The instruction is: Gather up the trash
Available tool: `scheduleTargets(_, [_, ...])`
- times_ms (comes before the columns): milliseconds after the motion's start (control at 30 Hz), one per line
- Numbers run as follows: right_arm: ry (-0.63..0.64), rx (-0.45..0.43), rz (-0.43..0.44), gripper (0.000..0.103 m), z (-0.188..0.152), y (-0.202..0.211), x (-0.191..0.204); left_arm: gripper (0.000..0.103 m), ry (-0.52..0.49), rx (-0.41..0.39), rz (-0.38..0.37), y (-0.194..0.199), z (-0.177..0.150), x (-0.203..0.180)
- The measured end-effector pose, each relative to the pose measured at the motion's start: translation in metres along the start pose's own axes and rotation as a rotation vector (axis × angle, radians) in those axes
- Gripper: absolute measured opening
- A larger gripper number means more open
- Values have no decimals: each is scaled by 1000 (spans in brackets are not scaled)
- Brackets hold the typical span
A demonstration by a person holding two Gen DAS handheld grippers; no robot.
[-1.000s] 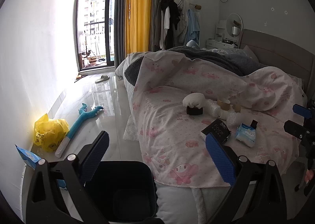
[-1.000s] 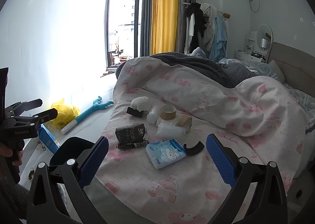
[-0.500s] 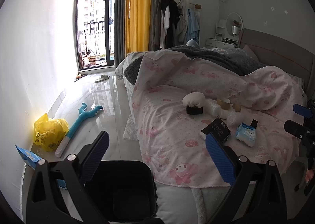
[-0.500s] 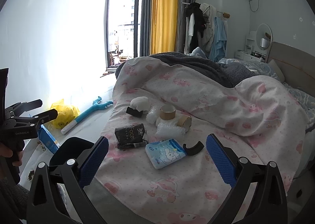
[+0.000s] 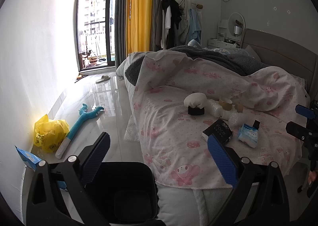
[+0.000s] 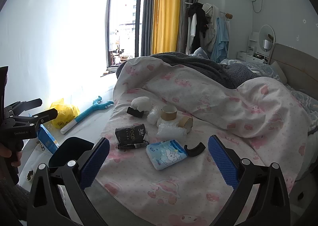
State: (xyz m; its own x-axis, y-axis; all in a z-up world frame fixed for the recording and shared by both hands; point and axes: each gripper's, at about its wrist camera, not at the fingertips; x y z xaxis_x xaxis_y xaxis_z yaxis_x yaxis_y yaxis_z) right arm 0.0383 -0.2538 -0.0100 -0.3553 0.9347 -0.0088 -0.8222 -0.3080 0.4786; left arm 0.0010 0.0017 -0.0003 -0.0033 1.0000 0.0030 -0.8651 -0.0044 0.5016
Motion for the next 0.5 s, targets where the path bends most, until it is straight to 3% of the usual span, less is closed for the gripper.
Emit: scheduleTargets(500, [-3, 5, -3, 100, -3, 1, -3, 100, 12, -3, -3, -1, -4, -4])
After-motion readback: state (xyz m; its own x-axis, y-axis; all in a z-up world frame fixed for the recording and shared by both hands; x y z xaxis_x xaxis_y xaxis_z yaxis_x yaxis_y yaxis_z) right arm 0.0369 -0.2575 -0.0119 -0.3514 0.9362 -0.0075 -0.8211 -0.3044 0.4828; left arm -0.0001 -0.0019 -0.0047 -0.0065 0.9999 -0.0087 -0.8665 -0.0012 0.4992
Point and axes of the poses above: each gripper's, at about its wrist camera, not at the fingertips, and y roughly against the way its jaws point, x to its left, z to its top, and after that the axes turned 2 degrees about -y, right-handed
